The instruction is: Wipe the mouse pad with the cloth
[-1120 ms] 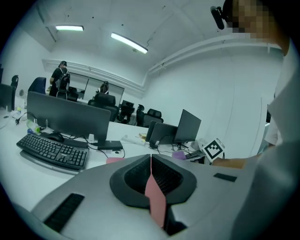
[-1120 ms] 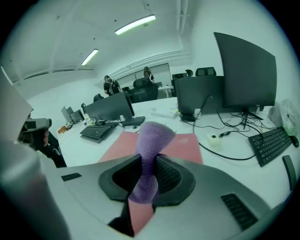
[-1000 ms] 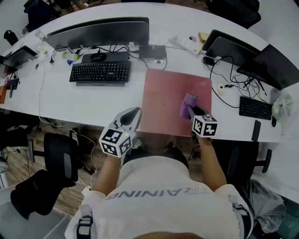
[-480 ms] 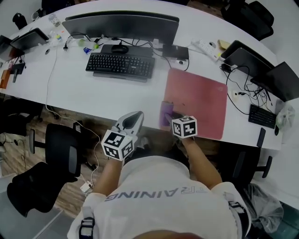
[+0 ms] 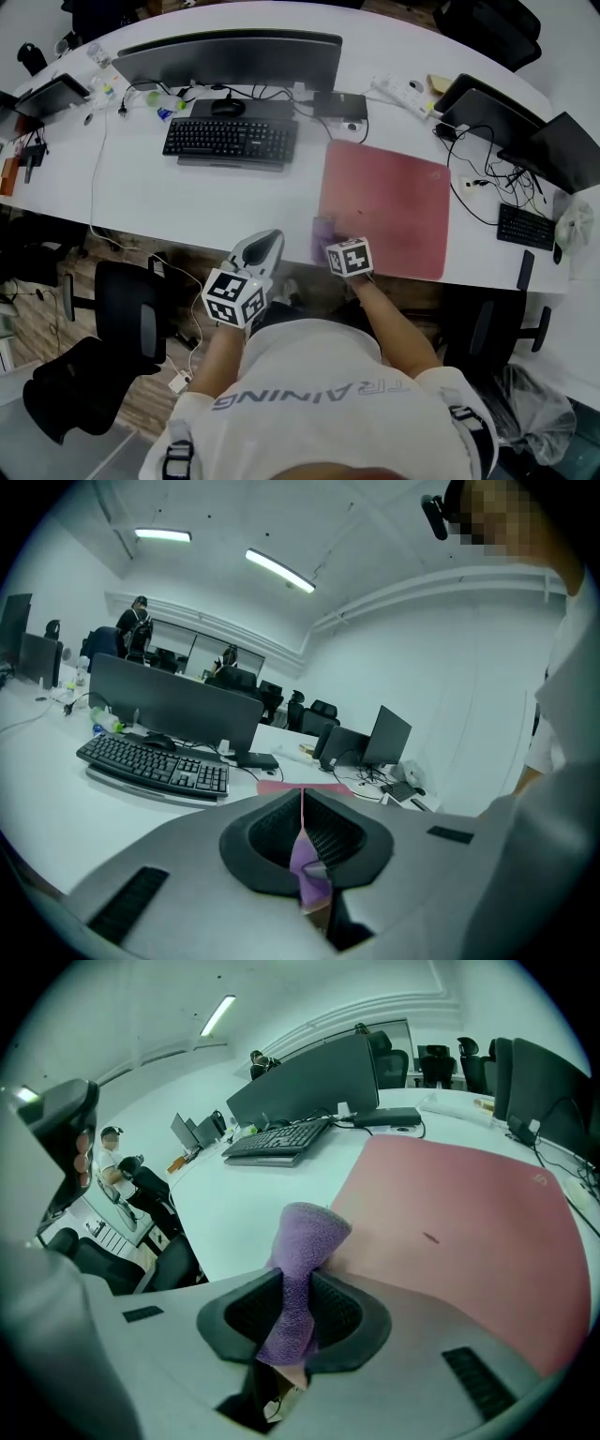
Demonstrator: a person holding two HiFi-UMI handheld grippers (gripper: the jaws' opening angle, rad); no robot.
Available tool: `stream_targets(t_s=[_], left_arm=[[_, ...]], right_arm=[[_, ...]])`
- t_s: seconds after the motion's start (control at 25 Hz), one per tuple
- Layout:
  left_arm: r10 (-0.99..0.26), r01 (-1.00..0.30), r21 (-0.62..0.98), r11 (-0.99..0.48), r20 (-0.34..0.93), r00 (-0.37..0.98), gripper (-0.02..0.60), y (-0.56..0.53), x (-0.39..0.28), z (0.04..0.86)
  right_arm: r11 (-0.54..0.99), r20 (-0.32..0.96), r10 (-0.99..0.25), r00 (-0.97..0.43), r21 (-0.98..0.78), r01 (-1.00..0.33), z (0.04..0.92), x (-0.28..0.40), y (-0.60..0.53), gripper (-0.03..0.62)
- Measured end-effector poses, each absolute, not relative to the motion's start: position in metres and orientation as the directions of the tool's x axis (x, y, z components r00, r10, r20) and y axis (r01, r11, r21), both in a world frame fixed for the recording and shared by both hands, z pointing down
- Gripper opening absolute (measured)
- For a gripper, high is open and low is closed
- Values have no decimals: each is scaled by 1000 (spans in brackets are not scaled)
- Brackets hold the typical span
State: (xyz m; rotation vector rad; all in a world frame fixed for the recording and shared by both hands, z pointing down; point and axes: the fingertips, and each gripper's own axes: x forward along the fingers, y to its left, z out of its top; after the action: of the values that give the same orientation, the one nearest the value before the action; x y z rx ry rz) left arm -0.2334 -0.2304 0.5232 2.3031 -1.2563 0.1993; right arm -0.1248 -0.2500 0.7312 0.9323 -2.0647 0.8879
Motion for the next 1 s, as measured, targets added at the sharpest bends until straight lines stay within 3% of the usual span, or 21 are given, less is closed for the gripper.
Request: stream_targets(t_s=[0.24, 1.0], left_arm=[[-755, -833, 340, -437, 365, 545, 34, -235, -196, 516], [-753, -832, 320, -454, 361, 550, 34, -241, -56, 501]], right_arm=[[513, 791, -313, -525, -324, -795, 734, -95, -247, 100], [438, 801, -336, -496, -333, -835, 740, 84, -237, 100]])
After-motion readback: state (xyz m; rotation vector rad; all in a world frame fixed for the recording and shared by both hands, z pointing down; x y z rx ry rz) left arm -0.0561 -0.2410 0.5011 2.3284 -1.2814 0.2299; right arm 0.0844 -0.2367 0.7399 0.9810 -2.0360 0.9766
